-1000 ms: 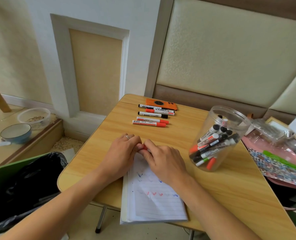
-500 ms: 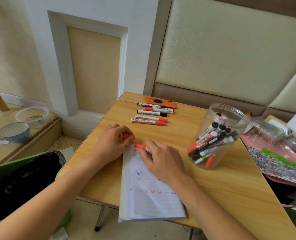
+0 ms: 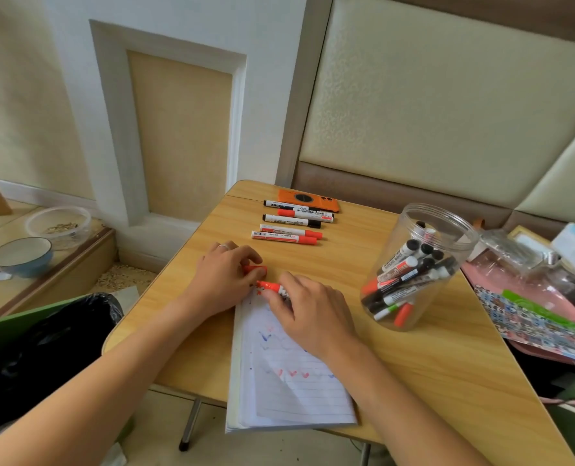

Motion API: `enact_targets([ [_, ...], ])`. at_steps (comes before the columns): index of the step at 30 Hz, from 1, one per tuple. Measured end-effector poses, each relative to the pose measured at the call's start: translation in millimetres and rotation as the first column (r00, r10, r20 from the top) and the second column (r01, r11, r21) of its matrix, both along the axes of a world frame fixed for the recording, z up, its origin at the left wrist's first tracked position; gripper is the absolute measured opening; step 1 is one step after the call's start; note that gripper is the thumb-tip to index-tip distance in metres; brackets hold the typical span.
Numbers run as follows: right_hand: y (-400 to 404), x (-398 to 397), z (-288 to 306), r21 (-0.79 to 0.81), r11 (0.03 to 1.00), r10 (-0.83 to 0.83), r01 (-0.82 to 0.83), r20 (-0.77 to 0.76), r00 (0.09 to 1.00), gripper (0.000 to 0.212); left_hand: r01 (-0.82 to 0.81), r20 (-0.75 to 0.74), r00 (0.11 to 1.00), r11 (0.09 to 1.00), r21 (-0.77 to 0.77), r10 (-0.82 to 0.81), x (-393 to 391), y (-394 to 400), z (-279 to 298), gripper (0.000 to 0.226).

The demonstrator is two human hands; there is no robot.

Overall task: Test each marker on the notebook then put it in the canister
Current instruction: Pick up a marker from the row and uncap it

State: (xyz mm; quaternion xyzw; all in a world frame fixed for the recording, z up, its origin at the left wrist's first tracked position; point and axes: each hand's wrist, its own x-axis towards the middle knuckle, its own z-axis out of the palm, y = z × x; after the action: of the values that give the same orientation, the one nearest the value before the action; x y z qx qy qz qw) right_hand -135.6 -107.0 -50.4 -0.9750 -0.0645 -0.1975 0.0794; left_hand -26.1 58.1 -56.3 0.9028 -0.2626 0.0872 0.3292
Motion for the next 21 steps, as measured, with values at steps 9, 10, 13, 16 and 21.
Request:
enact_targets([
  [9, 1, -7, 21, 0.442, 0.895, -0.026, 0.053, -0.067, 0.997, 0.018, 0.125, -0.034, 0.992, 0.992, 0.031, -0.124, -38, 27, -5, 0.084],
  [10, 0, -6, 24, 0.503, 0.862, -0.029, 0.058, -0.066, 0.997, 0.014, 0.138, -0.026, 0.99, 0.99, 0.033, -0.137, -40, 29, -7, 0.084],
  [13, 0, -8, 36, 0.718, 0.694, 0.008, 0.048, -0.074, 0.997, 0.02, 0.146, 0.024, 0.989, 0.988, 0.039, -0.147, -43, 31, -8, 0.079],
  [16, 1, -8, 43, 0.922, 0.381, 0.07, 0.071, -0.106, 0.992, 0.02, 0.141, 0.037, 0.989, 0.988, 0.059, -0.143, -43, 31, -9, 0.07],
  [21, -5, -4, 41, 0.972, -0.183, 0.224, 0.151, -0.108, 0.969, 0.038, 0.127, 0.041, 0.99, 0.985, 0.113, -0.132, -43, 30, -9, 0.062],
])
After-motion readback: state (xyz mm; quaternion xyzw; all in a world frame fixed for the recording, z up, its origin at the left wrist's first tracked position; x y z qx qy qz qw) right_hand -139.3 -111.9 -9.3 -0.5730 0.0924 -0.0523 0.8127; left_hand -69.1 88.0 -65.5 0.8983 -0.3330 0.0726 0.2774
